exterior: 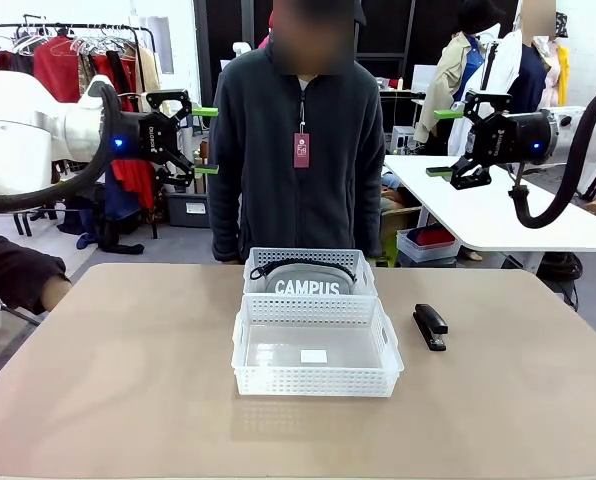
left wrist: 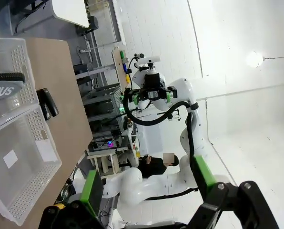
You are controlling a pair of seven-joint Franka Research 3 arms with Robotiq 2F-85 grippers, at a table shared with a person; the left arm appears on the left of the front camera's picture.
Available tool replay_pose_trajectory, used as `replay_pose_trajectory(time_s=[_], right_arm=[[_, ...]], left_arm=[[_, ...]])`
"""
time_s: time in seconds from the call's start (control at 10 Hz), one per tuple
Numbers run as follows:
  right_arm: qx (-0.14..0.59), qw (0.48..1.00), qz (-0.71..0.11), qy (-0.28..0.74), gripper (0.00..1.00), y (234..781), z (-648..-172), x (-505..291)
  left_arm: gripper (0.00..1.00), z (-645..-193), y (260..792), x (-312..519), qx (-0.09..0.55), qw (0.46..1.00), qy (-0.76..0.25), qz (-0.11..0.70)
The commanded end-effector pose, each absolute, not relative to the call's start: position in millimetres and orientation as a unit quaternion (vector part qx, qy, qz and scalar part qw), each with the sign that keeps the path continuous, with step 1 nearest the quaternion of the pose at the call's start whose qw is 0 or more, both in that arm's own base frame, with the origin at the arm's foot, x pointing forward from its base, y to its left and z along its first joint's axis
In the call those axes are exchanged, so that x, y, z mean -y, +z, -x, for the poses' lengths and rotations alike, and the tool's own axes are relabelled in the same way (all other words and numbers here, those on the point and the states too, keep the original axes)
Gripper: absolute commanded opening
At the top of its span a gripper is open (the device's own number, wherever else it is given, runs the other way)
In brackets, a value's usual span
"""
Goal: Distribute items into two baskets.
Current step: Pick up the Stapler that the person points to.
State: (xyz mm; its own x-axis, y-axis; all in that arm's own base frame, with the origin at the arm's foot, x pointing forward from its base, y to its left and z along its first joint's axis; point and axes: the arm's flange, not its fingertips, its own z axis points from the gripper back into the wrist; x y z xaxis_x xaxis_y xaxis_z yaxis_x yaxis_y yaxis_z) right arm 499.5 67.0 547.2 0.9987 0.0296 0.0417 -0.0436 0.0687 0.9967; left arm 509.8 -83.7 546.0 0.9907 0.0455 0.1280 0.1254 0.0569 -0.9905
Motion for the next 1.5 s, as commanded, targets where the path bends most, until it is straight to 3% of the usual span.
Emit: replay_pose_trajectory(time_s=[0.0,1.4], right_arm=[[0.005,0.732,-0.681,0.026,1.00,549.3,-499.3,-67.1],[0.005,0.732,-0.681,0.026,1.00,549.3,-499.3,-67.1]], left_arm=[[1.00,-507.7,546.6,83.9,0.063,0.718,-0.024,0.693],[1.00,-507.7,546.6,83.9,0.063,0.718,-0.024,0.693]])
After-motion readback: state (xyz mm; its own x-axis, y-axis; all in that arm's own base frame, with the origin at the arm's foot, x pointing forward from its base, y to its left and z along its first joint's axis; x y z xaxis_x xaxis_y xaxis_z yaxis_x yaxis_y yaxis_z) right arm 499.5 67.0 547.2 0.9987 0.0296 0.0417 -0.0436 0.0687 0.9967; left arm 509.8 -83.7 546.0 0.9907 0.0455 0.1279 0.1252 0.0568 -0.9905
